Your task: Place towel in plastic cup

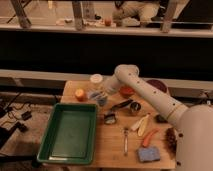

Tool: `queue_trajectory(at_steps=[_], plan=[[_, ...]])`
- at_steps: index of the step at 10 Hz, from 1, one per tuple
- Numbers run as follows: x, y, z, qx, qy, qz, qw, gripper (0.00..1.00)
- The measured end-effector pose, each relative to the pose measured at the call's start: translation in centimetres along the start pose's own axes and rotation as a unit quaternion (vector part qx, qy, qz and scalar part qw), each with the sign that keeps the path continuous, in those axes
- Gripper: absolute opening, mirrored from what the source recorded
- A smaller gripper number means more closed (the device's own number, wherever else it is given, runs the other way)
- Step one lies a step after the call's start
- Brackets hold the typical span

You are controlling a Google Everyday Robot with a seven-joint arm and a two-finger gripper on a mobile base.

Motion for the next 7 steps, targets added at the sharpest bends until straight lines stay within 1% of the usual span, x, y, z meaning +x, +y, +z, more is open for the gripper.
queue_trajectory(at_steps=[3, 7], plan=[[0.81, 0.03, -0.29, 0.003, 0.006, 0.003, 1.0, 0.18], [1.09, -0.53, 0.1, 0.004, 0.008, 0.0, 1.0, 0.18]])
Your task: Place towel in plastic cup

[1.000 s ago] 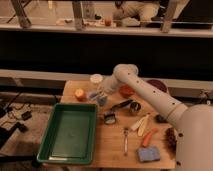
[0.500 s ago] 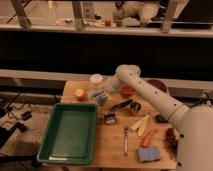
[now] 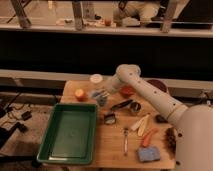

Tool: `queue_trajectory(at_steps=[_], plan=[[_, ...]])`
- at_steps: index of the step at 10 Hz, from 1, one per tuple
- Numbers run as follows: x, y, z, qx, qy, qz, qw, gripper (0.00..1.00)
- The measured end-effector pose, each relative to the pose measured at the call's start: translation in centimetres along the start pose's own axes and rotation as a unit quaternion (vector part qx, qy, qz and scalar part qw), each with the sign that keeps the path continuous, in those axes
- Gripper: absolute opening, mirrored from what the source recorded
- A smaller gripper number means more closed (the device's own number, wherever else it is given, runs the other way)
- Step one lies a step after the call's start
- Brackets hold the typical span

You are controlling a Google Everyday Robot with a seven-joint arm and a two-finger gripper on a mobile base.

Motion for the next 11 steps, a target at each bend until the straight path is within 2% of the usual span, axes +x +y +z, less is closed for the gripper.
queue_trajectory(at_steps=[8, 9, 11], plan=[[0.52, -0.39, -0.04, 0.004, 0.003, 0.001, 1.0, 0.18], [0.54, -0.38, -0.05, 0.004, 0.004, 0.001, 1.0, 0.22], [0.52, -0.39, -0.04, 0.004, 0.003, 0.001, 1.0, 0.4]])
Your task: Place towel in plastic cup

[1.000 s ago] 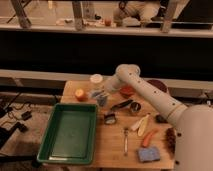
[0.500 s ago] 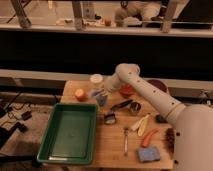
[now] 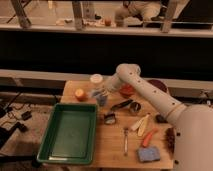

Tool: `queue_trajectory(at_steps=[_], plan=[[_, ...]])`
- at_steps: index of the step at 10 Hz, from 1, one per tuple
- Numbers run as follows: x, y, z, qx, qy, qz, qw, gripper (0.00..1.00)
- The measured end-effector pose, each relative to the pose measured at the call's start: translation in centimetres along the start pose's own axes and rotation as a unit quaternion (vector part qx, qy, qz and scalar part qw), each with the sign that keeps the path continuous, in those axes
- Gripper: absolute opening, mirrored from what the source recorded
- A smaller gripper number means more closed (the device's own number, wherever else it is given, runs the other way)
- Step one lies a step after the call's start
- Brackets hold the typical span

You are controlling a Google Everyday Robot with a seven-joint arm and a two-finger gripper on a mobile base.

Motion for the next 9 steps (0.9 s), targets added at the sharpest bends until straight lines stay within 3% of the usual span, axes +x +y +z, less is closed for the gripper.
queue_trajectory(at_steps=[4, 9], plan=[[-0.02, -0.01, 0.01, 0.0, 0.0, 0.0, 1.0, 0.78], [0.05, 0.08, 0.07, 0.0, 0.0, 0.001, 1.0, 0.8]])
